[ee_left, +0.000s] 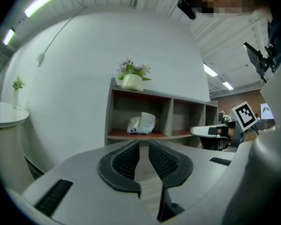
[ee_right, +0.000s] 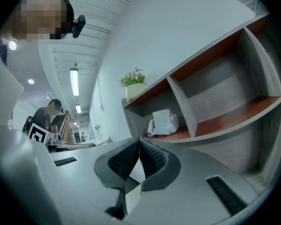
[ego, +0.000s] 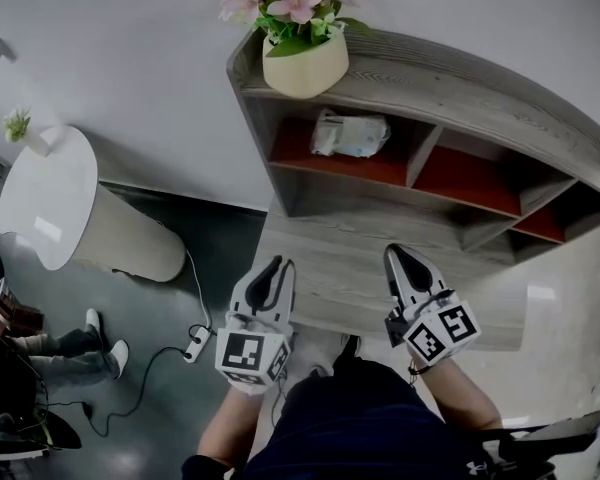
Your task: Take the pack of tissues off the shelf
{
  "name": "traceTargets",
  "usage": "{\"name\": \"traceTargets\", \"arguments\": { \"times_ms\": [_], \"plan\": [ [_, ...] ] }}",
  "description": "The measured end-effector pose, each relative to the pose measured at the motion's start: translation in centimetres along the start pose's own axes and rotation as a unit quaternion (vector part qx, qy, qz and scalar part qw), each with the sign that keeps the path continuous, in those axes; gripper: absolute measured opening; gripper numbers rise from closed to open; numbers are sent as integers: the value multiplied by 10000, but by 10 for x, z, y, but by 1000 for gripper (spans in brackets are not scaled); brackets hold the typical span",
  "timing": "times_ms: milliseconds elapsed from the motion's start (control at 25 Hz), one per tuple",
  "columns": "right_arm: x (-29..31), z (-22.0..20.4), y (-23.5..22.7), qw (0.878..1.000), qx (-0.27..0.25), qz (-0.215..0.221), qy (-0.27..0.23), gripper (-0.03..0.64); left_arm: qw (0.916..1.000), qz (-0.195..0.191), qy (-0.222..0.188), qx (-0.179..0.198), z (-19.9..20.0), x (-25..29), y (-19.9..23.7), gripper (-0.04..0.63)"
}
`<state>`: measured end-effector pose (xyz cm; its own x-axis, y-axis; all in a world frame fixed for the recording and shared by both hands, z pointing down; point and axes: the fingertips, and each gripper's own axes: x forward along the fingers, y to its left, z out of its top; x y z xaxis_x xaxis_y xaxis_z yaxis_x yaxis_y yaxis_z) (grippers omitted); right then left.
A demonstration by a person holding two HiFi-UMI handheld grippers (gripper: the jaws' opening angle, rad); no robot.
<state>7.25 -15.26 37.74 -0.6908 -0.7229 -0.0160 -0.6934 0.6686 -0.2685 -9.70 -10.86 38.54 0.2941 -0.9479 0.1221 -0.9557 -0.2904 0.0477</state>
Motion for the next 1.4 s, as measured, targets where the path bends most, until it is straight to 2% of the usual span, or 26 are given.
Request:
{"name": "traceTargets", "arguments": {
  "times_ms": [240, 440, 600, 720, 920, 1040, 1400],
  "plan": [
    [13, 15, -17, 9999, -129, 31, -86, 12, 9995, 48, -250, 196, 27, 25, -4, 72],
    [25, 28, -23, 9994, -277, 37, -209, 12, 9966, 66, -478, 662, 56, 46, 4, 72],
    [32, 35, -28, 9991, -322, -89, -263, 12, 9921, -63, -540, 1128, 76, 69, 15, 72],
    [35, 37, -30, 9988, -296, -242, -303, 12, 9851, -214, -400, 1659, 84, 89, 19, 72],
    [38, 42, -28, 9976, -287, -498, -394, 12, 9672, -684, -263, 2434, 95, 122, 16, 74],
    [38, 43, -29, 9965, -284, -657, -428, 12, 9582, -1021, -183, 2666, 96, 141, 11, 78],
    [32, 37, -33, 9931, -244, -1076, -386, 12, 9354, -1689, 278, 3094, 87, 198, 4, 200]
  ]
}}
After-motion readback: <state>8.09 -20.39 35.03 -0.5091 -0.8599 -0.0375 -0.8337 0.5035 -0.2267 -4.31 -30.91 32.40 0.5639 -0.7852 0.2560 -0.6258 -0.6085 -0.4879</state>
